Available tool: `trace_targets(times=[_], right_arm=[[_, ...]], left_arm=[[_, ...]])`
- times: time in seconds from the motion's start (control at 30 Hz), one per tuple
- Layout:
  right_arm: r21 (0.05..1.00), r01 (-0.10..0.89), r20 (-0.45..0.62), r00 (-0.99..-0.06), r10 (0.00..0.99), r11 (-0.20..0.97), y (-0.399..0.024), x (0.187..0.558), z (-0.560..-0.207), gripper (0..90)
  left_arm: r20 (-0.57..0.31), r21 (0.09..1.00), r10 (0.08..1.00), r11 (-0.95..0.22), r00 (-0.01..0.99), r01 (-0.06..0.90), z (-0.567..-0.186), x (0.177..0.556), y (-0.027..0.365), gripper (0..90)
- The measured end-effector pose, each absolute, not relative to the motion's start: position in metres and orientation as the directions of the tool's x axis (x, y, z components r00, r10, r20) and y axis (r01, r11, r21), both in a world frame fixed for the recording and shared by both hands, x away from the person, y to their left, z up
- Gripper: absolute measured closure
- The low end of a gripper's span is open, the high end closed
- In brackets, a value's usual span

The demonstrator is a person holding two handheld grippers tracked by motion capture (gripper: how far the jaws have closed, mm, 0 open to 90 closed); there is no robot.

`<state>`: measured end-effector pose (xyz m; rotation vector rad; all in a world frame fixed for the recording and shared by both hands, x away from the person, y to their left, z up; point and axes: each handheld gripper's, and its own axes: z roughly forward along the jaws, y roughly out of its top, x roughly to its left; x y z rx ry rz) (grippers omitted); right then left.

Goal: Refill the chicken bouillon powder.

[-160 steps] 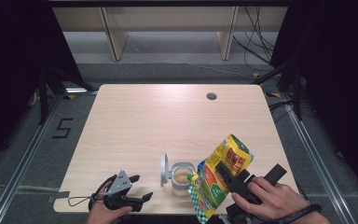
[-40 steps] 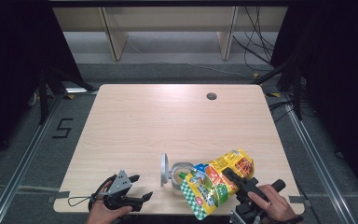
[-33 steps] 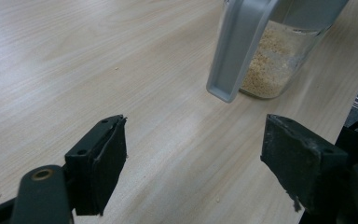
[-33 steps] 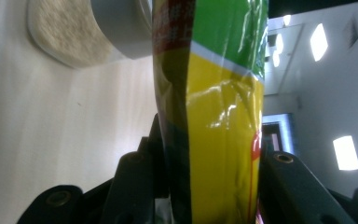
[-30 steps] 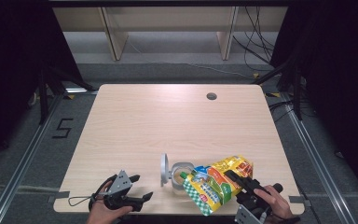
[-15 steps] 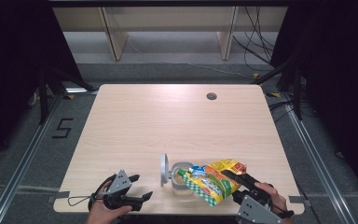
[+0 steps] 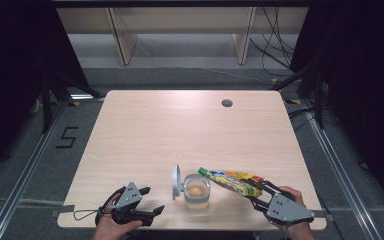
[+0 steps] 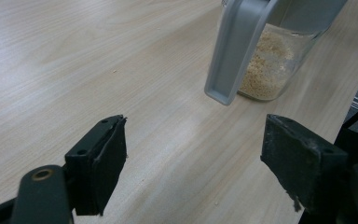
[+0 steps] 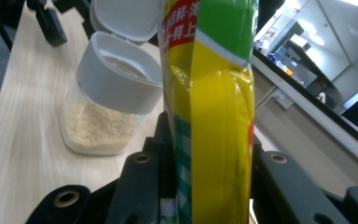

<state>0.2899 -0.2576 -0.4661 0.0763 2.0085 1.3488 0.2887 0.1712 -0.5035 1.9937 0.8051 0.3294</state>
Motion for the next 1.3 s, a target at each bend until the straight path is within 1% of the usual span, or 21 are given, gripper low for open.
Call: trace_targets(times=[0.1,0.13,0.17,0.2,0.27,0.3,0.33,0.43,0.47,0.53,0.57,0.6,0.63,0.77,0.83,0.9,1.1,1.17,1.2,1.23,1.3], right_arm=[[0.847,-0.303,-0.491,-0.761,0.425,0.437,-0.259,0.293,-0.468,70.6],[0.858,-0.282,-0.468,-0.772,0.430,0.429,-0.260,0.297,-0.471,71.0],[0.858,-0.282,-0.468,-0.772,0.430,0.429,-0.260,0.297,-0.471,71.0],[0.868,-0.253,-0.445,-0.778,0.443,0.428,-0.260,0.302,-0.474,71.2],[0.878,-0.238,-0.424,-0.787,0.447,0.415,-0.261,0.308,-0.477,71.3],[0.878,-0.238,-0.424,-0.787,0.447,0.415,-0.261,0.308,-0.477,71.3],[0.891,-0.215,-0.398,-0.793,0.461,0.399,-0.261,0.314,-0.479,71.3],[0.900,-0.203,-0.384,-0.787,0.483,0.386,-0.262,0.318,-0.480,71.4],[0.909,-0.180,-0.361,-0.789,0.497,0.375,-0.262,0.319,-0.481,71.4],[0.916,-0.177,-0.352,-0.786,0.508,0.360,-0.262,0.329,-0.484,71.5],[0.916,-0.177,-0.352,-0.786,0.508,0.360,-0.262,0.329,-0.484,71.5],[0.925,-0.147,-0.324,-0.785,0.529,0.349,-0.260,0.333,-0.486,71.7],[0.931,-0.137,-0.310,-0.786,0.535,0.338,-0.260,0.336,-0.487,71.7],[0.940,-0.132,-0.297,-0.772,0.563,0.315,-0.261,0.345,-0.489,71.7],[0.943,-0.094,-0.269,-0.777,0.569,0.318,-0.263,0.349,-0.493,71.7],[0.941,-0.085,-0.270,-0.774,0.573,0.328,-0.263,0.349,-0.495,71.7],[0.954,-0.057,-0.231,-0.763,0.604,0.293,-0.268,0.349,-0.499,71.7],[0.955,-0.054,-0.230,-0.761,0.607,0.293,-0.269,0.348,-0.499,71.7],[0.953,-0.063,-0.241,-0.747,0.620,0.296,-0.271,0.348,-0.498,71.6],[0.954,-0.040,-0.225,-0.750,0.622,0.296,-0.271,0.345,-0.498,71.6],[0.952,-0.049,-0.236,-0.747,0.622,0.301,-0.271,0.345,-0.497,71.5]], left_arm=[[-0.085,0.843,0.654,-0.355,0.752,0.404,-0.504,0.288,0.171,21.7],[-0.065,0.830,0.649,-0.387,0.758,0.403,-0.503,0.289,0.172,21.7],[-0.065,0.830,0.649,-0.387,0.758,0.403,-0.503,0.289,0.172,21.7],[-0.077,0.840,0.649,-0.366,0.757,0.400,-0.503,0.289,0.170,21.6],[-0.066,0.839,0.643,-0.378,0.763,0.392,-0.503,0.290,0.171,21.7],[-0.090,0.837,0.655,-0.358,0.750,0.413,-0.504,0.288,0.170,21.7],[-0.089,0.837,0.653,-0.360,0.752,0.412,-0.504,0.289,0.170,21.7],[-0.068,0.836,0.647,-0.378,0.759,0.397,-0.503,0.290,0.171,21.7],[-0.053,0.830,0.644,-0.396,0.763,0.392,-0.503,0.291,0.172,21.7],[-0.058,0.831,0.651,-0.389,0.757,0.398,-0.503,0.290,0.171,21.7],[-0.083,0.836,0.655,-0.364,0.751,0.410,-0.504,0.289,0.169,21.7],[-0.084,0.837,0.654,-0.363,0.751,0.410,-0.503,0.288,0.170,21.7],[-0.079,0.838,0.651,-0.366,0.755,0.404,-0.503,0.289,0.170,21.7],[-0.086,0.844,0.654,-0.353,0.751,0.404,-0.503,0.289,0.171,21.7],[-0.070,0.841,0.650,-0.370,0.757,0.395,-0.502,0.289,0.172,21.7],[-0.079,0.844,0.652,-0.358,0.754,0.398,-0.502,0.288,0.172,21.7],[-0.079,0.842,0.654,-0.360,0.752,0.402,-0.502,0.287,0.172,21.7],[-0.073,0.841,0.654,-0.365,0.753,0.399,-0.502,0.287,0.172,21.7],[-0.090,0.844,0.660,-0.347,0.745,0.409,-0.503,0.287,0.171,21.7],[-0.078,0.840,0.657,-0.362,0.750,0.405,-0.502,0.288,0.172,21.7],[-0.087,0.844,0.662,-0.348,0.744,0.409,-0.503,0.287,0.171,21.7]])
